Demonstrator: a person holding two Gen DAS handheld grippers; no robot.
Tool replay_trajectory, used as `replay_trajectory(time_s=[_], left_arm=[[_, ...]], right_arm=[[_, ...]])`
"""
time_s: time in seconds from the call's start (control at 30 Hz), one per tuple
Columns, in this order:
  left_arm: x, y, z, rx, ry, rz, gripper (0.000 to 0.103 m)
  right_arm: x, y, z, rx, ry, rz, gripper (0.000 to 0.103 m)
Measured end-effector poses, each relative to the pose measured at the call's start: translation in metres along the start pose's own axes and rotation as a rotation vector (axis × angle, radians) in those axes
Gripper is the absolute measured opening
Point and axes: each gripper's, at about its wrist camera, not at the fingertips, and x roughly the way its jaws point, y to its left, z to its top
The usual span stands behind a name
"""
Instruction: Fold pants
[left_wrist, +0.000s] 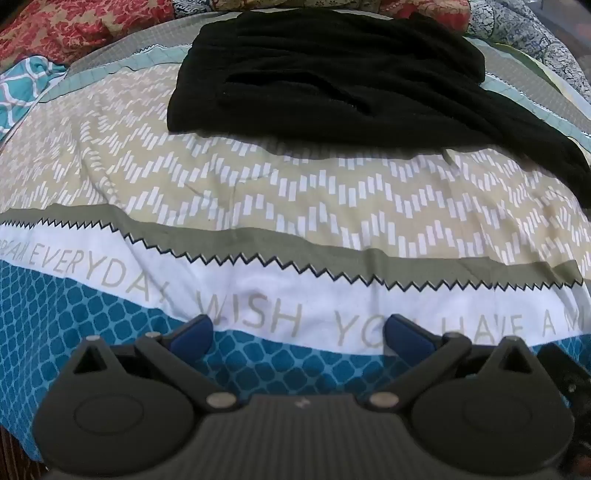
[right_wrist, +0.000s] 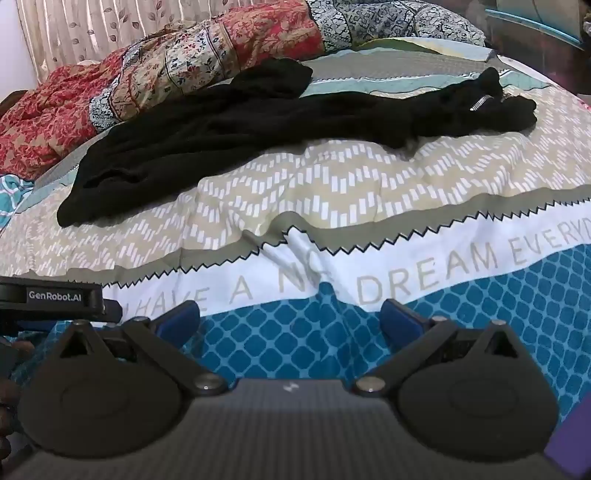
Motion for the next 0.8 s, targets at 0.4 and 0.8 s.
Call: replay_trajectory(time_s=[0.4, 0.8], left_arm=[[-0.007, -0.005, -0.011, 0.05, -0.1, 0.012, 0.103], [-0.01, -0.004, -0.011, 0.074, -0.129, -0.008, 0.103]], right_arm=[[-0.008, 0.0, 0.009, -0.036, -0.047, -0.014, 0.069], [-0.006, 0.001, 0.005, -0.038, -0.053, -0.004, 0.053]])
